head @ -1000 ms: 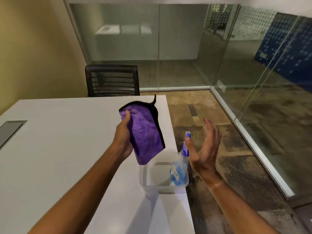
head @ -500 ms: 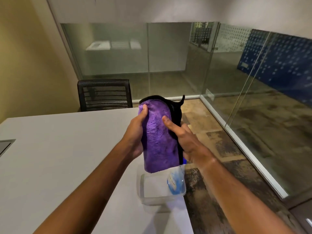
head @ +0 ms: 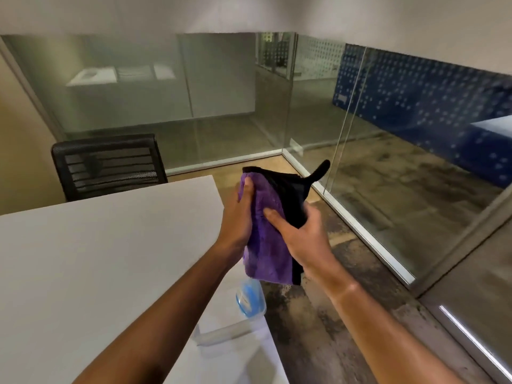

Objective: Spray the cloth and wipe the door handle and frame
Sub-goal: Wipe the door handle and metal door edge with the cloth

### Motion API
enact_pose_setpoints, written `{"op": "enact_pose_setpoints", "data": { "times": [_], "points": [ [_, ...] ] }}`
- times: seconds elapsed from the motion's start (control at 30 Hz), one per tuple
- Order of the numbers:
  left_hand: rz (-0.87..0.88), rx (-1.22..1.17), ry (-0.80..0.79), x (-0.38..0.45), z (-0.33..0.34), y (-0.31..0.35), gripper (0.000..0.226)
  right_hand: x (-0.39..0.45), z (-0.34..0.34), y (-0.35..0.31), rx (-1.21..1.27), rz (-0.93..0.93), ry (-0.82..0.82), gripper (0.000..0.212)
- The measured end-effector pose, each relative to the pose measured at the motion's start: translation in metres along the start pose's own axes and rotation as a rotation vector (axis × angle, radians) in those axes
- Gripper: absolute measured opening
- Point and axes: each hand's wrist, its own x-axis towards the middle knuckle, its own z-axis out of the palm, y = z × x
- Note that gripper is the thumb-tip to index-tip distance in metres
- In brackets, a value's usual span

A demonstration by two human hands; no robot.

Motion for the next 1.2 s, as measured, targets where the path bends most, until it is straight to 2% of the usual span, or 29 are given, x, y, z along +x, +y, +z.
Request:
{"op": "enact_pose_setpoints", "data": {
  "times": [0.1,0.17,0.27,0.43,0.5,0.57,0.7,0.87,1.2],
  "points": [
    [0.117,0.196,0.018,0.006,0.025,-0.008,0.039,-0.002,-0.035,0.003,-0.278,-0.227,0.096,0.026],
    [0.197,0.374,0.004,0.01,0.043,-0.013,0.038,-0.002,-0.064,0.005,-0.5,-0.342,0.152,0.021],
    [0.322,0.55,-0.053,0.011,0.078,-0.014,0.046,-0.001,-0.115,0.002,-0.88,-0.464,0.247,0.035],
    [0.419,0.821,-0.193,0.014,0.159,-0.014,0.066,-0.001,-0.21,-0.007,-1.149,-0.568,0.241,0.073],
    [0.456,0.959,-0.213,0.018,0.192,-0.016,0.07,0.002,-0.249,-0.006,-1.236,-0.578,0.247,0.075],
    [0.546,1.056,-0.234,0.022,0.228,-0.019,0.074,0.005,-0.287,-0.006,-1.31,-0.611,0.275,0.065],
    [0.691,1.139,-0.274,0.027,0.296,-0.02,0.079,0.009,-0.358,-0.011,-1.414,-0.699,0.367,0.05],
    [0.749,1.174,-0.376,0.035,0.366,-0.025,0.086,0.009,-0.427,-0.019,-1.529,-0.731,0.432,0.04],
    [0.837,1.059,-0.581,0.081,0.482,-0.046,0.084,0.031,-0.526,-0.018,-1.638,-0.611,0.618,0.051]
  ]
}}
